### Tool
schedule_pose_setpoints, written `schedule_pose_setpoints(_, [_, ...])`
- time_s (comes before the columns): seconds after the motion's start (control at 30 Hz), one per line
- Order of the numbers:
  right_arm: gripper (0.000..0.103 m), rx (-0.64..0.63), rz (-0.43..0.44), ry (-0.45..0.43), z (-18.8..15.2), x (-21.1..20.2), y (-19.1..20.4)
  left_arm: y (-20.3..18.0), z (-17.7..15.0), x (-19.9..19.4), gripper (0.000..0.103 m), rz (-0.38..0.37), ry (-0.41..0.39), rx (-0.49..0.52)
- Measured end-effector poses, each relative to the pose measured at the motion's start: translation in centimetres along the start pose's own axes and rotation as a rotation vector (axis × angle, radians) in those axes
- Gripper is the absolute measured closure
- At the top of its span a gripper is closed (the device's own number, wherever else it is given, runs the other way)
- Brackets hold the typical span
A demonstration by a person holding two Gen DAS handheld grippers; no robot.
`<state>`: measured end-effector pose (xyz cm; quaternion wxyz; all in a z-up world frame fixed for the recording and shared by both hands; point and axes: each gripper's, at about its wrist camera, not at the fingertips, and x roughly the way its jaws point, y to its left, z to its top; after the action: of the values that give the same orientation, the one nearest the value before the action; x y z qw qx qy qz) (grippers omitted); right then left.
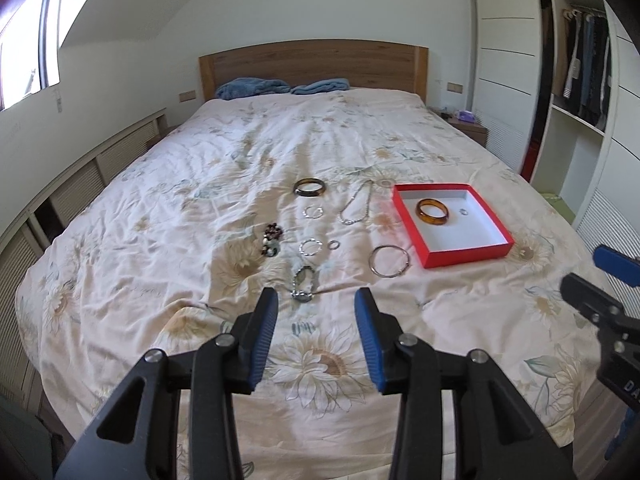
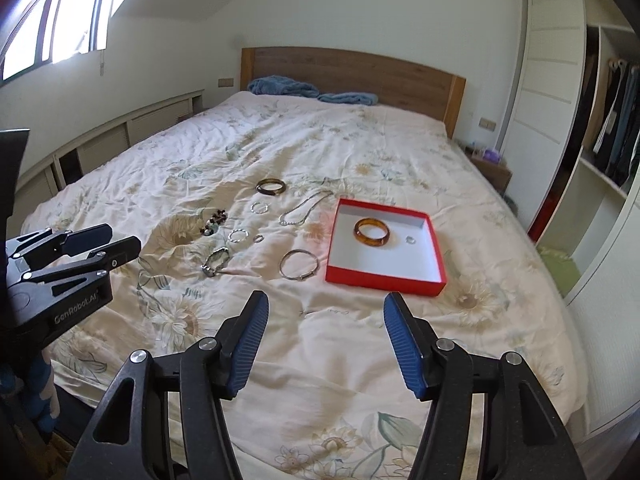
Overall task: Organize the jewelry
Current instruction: 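Lift both tools away from the box and move toward the silver chain bracelet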
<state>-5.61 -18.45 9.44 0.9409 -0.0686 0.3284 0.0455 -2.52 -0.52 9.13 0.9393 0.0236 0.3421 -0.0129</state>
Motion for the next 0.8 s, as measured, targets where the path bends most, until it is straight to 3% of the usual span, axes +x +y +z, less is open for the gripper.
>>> schedule_pose_setpoints(0.33, [0.044,-0.014,-0.031,-0.027,-0.1,-0.7,-0.5,0.4,-0.2,0.4,0.065,0.03,-0.008,-0.037])
schedule_pose_setpoints(0.6, [0.044,-0.013,-0.04,-0.014,-0.3,0.4,-0.9,-0.1,-0.5,2.0,0.064,0.002,0.044,-0.022])
schedule_pose_setpoints(0.8, [0.043,-0.009,-0.027,0.012,-0.5,1.7,-1.2,0.0,-0.7,3.2,0.058,0.004,0.076,-0.028])
